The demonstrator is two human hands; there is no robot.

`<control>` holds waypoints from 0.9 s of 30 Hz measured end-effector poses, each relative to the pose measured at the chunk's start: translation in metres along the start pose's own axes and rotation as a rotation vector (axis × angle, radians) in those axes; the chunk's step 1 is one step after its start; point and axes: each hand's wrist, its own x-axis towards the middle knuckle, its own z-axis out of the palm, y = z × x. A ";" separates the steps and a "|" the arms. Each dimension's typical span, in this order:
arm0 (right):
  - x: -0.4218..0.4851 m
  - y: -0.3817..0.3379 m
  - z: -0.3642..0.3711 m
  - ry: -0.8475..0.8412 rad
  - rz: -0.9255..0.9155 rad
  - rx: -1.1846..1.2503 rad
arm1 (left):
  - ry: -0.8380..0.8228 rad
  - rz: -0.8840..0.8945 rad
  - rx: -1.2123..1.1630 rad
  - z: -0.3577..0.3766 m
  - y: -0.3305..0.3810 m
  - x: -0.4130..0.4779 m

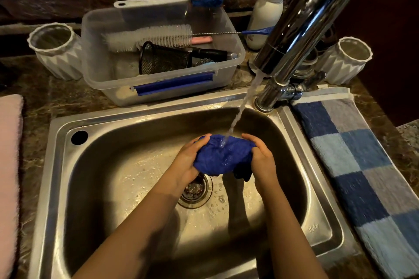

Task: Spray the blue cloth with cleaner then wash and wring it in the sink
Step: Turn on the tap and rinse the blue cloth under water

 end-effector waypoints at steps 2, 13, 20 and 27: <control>0.001 0.000 0.000 -0.018 0.010 0.001 | -0.011 -0.006 -0.039 -0.001 -0.001 -0.001; -0.001 -0.036 -0.013 0.204 -0.206 -0.351 | 0.004 -0.166 0.091 0.027 -0.013 -0.001; 0.063 -0.101 -0.066 0.622 -0.218 -0.279 | -0.036 -0.161 -0.029 0.037 -0.006 -0.007; 0.098 -0.112 -0.081 0.517 -0.218 -0.417 | -0.037 -0.153 -0.017 0.038 0.000 -0.010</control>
